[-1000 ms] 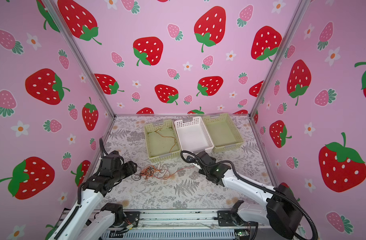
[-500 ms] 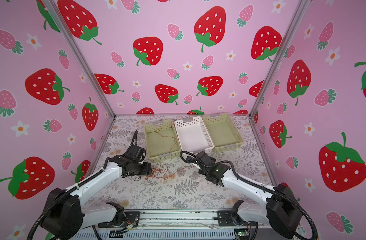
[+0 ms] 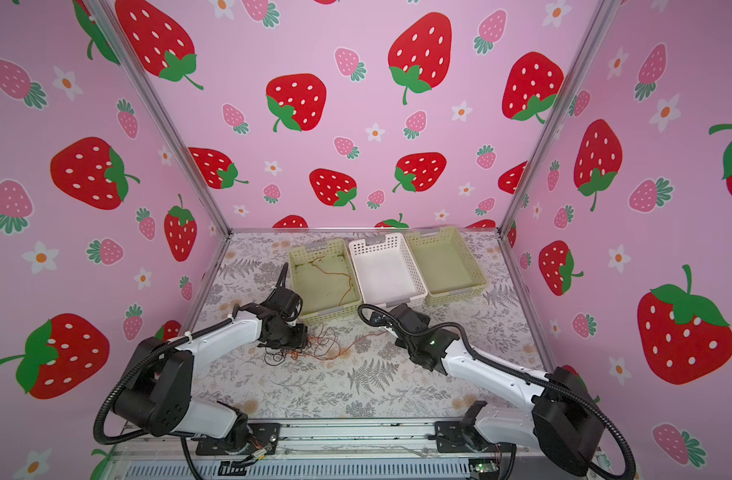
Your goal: Untangle the cables
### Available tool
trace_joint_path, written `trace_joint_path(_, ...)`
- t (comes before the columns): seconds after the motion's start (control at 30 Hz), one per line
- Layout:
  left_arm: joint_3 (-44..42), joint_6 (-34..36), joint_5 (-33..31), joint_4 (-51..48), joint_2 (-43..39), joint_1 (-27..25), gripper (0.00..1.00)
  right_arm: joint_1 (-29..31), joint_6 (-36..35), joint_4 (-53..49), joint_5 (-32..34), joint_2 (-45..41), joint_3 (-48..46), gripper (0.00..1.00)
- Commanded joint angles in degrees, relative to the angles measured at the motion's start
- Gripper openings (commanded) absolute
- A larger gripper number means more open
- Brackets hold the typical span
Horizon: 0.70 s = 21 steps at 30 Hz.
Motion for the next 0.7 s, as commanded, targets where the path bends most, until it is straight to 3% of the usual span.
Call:
trace_joint_path(0.0, 1.12, -0.94, -0.80, -0.77, 0.55, 0.34, 0.49, -0.08, -0.34, 2.63, 5.24, -3.04, -2.09, 0.00)
trace_joint_path(0.2, -0.77, -2.12, -4.28, -1.14, -5.31, 0.46, 0.23, -5.67, 3.54, 3.05, 6.86, -6.80, -3.11, 0.00)
trace_joint_path(0.43, -3.05, -4.87, -6.56, -3.96, -13.60, 1.77, 0.12, -13.26, 7.03, 2.08, 7.10, -9.37, -1.40, 0.00)
trace_joint_path(0.67, -8.06, -6.60, -4.74, -3.96, -21.51, 8.95, 0.01, -21.08, 10.06, 0.71, 4.29, -12.88, 0.27, 0.00)
